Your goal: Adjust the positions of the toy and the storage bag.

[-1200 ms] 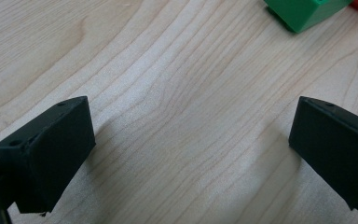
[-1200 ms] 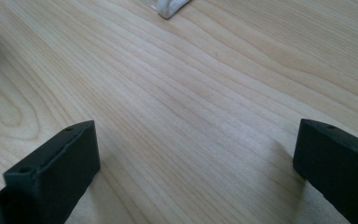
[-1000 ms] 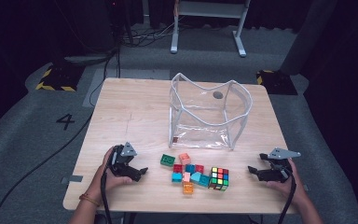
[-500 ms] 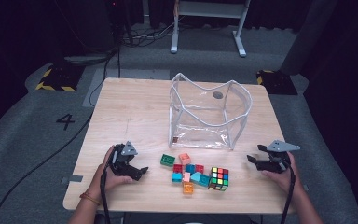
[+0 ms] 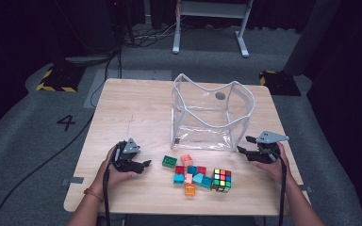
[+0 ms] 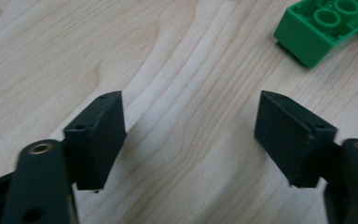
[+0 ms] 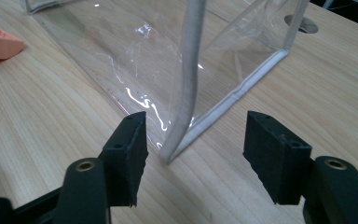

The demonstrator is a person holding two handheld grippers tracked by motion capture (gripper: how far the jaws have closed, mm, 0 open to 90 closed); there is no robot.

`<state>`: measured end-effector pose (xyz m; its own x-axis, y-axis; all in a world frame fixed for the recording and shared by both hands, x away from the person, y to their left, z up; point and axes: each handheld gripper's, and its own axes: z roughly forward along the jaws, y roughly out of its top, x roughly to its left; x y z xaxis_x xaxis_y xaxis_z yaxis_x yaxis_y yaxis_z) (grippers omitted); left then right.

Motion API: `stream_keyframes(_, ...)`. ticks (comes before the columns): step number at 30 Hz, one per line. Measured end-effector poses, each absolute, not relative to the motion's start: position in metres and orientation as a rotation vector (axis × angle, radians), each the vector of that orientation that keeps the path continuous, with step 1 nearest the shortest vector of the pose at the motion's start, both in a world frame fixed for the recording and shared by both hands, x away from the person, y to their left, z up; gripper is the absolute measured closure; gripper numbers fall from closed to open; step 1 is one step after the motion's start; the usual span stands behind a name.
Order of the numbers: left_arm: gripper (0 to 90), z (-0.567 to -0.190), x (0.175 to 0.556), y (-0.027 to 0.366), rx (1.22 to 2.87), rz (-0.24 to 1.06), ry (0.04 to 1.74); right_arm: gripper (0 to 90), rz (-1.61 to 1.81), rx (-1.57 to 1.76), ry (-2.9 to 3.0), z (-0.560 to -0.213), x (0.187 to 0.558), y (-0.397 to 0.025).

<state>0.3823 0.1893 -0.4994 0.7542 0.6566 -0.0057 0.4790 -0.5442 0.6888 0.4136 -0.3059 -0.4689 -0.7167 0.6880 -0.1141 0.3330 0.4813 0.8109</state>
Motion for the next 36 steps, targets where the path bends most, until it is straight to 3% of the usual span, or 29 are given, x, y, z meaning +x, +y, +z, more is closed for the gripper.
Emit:
stream_keyframes(21, 29.3, -0.456, 0.430, 0.114, 2.091, 0.332, 0.722, 59.8, 1.172, 0.849, 2.239, -0.458, 0.426, -0.288)
stream_keyframes(28, 47.3, -0.451, 0.440, 0.103, 2.068, 0.291, 0.696, 74.7, 1.165, 0.780, 2.274, -0.459, 0.426, -0.279)
stream_keyframes(35, 79.2, -0.446, 0.440, 0.098, 2.084, 0.308, 0.597, 82.2, 1.190, 0.790, 2.279, -0.459, 0.425, -0.281)
stream_keyframes(36, 79.2, -0.445, 0.440, 0.098, 2.092, 0.320, 0.596, 83.3, 1.191, 0.783, 2.278, -0.459, 0.425, -0.281)
